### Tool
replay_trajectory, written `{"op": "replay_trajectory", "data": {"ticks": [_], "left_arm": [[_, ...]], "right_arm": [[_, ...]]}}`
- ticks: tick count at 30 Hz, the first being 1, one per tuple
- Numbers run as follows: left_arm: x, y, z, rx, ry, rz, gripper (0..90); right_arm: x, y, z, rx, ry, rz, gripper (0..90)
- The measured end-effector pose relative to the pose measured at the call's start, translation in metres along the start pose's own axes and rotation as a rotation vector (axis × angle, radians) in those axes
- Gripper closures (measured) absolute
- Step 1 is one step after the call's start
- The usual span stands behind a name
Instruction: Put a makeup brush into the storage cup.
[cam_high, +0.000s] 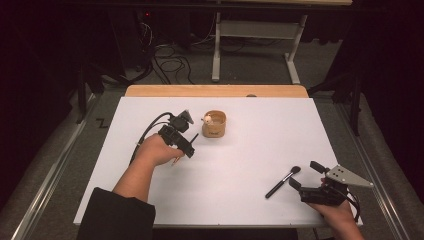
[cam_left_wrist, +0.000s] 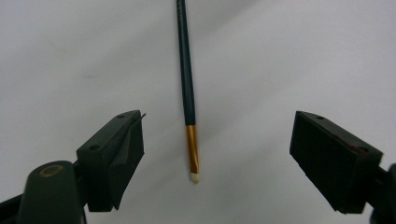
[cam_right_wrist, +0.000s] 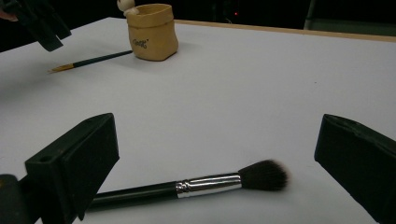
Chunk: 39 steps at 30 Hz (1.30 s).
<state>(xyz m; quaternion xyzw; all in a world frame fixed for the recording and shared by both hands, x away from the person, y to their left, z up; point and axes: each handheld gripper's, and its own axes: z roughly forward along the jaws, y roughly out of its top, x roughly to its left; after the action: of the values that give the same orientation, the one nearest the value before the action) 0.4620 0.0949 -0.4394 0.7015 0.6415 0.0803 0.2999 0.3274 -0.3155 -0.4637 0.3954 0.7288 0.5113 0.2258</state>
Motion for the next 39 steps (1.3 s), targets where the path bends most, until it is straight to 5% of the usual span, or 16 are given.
{"op": "replay_trajectory", "data": {"ticks": [18,39], "left_arm": [[0.009,0.010,0.018,0.030,0.026,-0.015,39.6],[0.006,0.005,0.030,-0.048,0.020,0.027,66.4]], "right_arm": [[0.001,0.000,0.001,-0.013,0.017,-0.007,0.4],[0.000,-0.001,-0.001,-0.013,0.015,0.003,0.4]]}}
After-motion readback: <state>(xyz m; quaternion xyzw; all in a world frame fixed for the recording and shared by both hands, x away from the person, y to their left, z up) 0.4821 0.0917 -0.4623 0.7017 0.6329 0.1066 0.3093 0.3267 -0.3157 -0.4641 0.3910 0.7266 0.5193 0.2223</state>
